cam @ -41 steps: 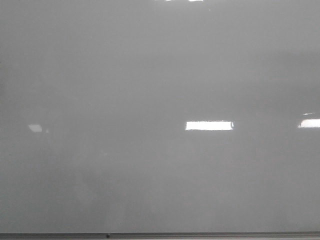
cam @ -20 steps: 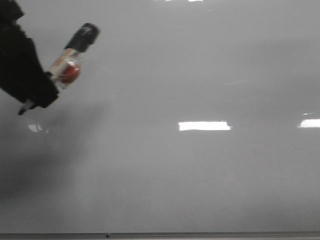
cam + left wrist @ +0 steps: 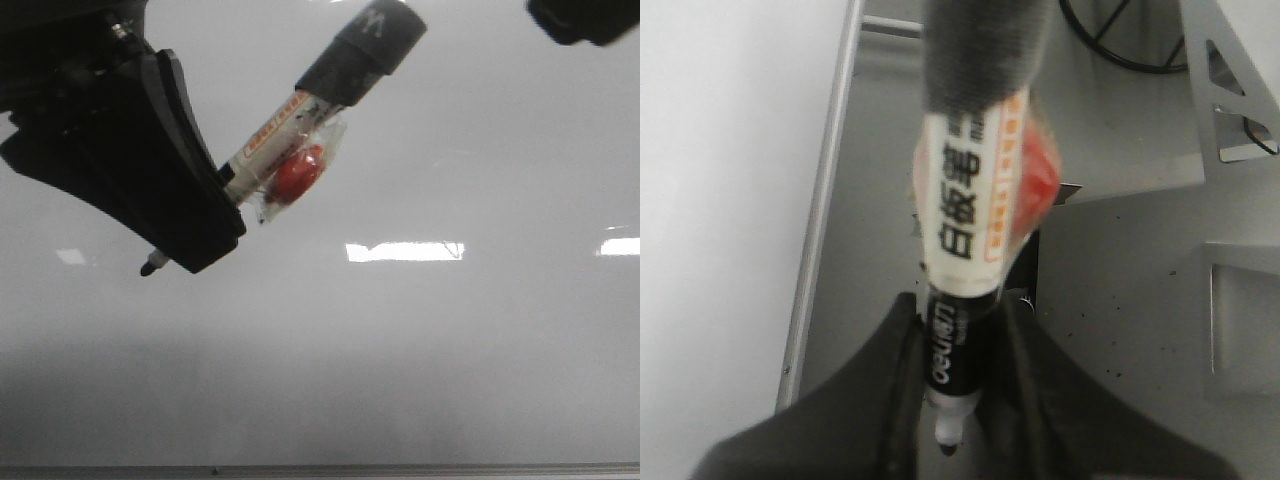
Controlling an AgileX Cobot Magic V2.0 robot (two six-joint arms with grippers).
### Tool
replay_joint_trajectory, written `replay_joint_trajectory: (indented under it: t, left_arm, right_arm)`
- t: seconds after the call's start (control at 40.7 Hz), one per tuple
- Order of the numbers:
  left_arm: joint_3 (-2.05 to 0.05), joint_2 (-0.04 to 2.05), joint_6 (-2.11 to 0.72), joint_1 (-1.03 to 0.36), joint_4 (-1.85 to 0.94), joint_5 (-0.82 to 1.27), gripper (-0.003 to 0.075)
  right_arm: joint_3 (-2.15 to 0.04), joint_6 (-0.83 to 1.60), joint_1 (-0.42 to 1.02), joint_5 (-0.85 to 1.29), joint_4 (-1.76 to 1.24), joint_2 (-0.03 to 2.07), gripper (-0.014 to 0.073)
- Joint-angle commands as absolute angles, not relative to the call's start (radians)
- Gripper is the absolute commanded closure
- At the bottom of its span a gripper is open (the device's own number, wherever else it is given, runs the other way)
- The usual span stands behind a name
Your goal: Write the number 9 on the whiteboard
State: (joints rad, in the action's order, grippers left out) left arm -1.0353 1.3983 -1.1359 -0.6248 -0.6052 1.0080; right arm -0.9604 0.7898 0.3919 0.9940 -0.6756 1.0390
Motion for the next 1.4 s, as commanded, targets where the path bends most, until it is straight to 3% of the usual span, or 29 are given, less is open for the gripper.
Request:
replay_joint_trajectory:
  t: [0.0, 0.098, 0.344, 0.614, 0.761, 0.908, 1.031, 1.105, 1.227, 1.375]
  left_arm:
    - [-1.066, 1.364, -1.147, -0.642, -0.657, 1.006, 0.0701]
    - [-1.066, 1.364, -1.147, -0.642, -0.660, 1.008, 0.0740]
    - [-1.066, 1.364, -1.147, -0.642, -0.662, 1.008, 0.0739]
    - [-1.066, 1.364, -1.147, -0.642, -0.665, 0.999, 0.0738]
    - [-1.066, 1.364, -1.147, -0.642, -0.697, 0.990, 0.0732]
    - [-1.066, 1.364, -1.147, -0.642, -0.710, 0.990, 0.0604]
    - [-1.066, 1.364, -1.133, -0.640, -0.721, 0.988, 0.0317]
    - [-1.066, 1.362, -1.080, -0.631, -0.724, 0.981, 0.0246]
    - [-1.060, 1.327, -1.057, -0.575, -0.731, 0.976, 0.0251]
    - [-0.973, 1.191, -1.038, -0.448, -0.761, 0.890, 0.0352]
  right_arm:
    - [-1.051, 0.843, 0.449, 0.982, -0.752, 1.109, -0.0008]
    - [-1.098, 0.845, 0.517, 0.977, -0.751, 1.191, -0.0008]
    - [-1.134, 0.856, 0.554, 0.958, -0.751, 1.309, 0.0021]
    - [-1.134, 0.861, 0.554, 0.974, -0.765, 1.317, 0.0419]
    - [-1.134, 0.862, 0.554, 0.987, -0.792, 1.328, 0.0539]
    - [-1.134, 0.870, 0.554, 1.012, -0.806, 1.352, 0.0638]
    - [-1.134, 0.888, 0.549, 1.006, -0.806, 1.352, 0.0662]
    - [-1.133, 0.888, 0.529, 0.997, -0.806, 1.339, 0.0662]
    - [-1.100, 0.888, 0.469, 0.982, -0.806, 1.300, 0.0662]
    - [-1.025, 0.888, 0.388, 0.904, -0.805, 1.238, 0.0662]
